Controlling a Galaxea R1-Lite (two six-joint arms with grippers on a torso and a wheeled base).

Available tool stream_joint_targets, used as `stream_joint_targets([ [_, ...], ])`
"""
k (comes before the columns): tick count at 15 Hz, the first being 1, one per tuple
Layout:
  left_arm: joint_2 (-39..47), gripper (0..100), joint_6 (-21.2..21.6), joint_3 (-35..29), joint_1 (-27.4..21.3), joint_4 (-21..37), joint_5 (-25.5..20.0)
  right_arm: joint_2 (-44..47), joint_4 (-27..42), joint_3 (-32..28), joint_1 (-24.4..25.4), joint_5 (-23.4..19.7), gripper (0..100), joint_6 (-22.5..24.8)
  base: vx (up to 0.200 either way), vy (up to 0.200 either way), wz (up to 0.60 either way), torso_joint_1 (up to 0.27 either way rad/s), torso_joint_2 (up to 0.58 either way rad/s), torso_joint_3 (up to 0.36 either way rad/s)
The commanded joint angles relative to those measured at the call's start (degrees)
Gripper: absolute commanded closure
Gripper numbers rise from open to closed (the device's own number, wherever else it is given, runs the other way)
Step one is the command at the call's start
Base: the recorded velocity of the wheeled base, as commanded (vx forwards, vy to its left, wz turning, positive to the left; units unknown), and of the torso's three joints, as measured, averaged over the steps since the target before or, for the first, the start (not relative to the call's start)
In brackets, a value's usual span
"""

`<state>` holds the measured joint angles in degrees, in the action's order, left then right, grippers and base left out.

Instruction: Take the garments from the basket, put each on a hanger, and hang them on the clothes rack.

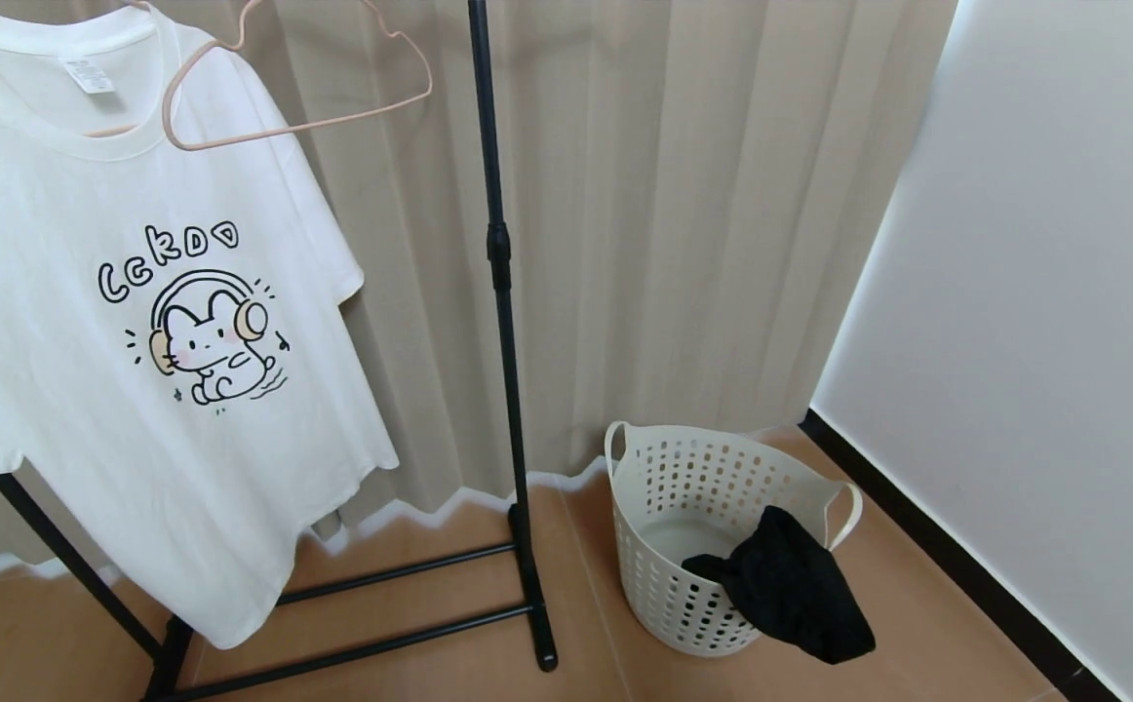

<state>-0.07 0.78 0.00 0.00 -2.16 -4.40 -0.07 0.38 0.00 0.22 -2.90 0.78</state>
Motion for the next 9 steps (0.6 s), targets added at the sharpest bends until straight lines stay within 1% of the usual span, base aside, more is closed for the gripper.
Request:
stream_joint_targets([
  [1,0.07,0,0.01,0.00,0.00,-0.04,0.01,0.07,-0.03,0.00,0.04,0.00,0,0.01,0.000,0.000,0.00,0.000,0.00,0.000],
  [5,0.07,0,0.01,0.00,0.00,-0.13,0.09,0.07,-0.03,0.00,0.04,0.00,0,0.01,0.000,0.000,0.00,0.000,0.00,0.000],
  [8,0.07,0,0.01,0.00,0.00,-0.13,0.09,0.07,-0.03,0.00,0.04,0.00,0,0.01,0.000,0.000,-0.60,-0.002,0.00,0.002],
  [9,0.07,0,0.01,0.00,0.00,-0.13,0.09,0.07,-0.03,0.00,0.04,0.00,0,0.01,0.000,0.000,0.00,0.000,0.00,0.000],
])
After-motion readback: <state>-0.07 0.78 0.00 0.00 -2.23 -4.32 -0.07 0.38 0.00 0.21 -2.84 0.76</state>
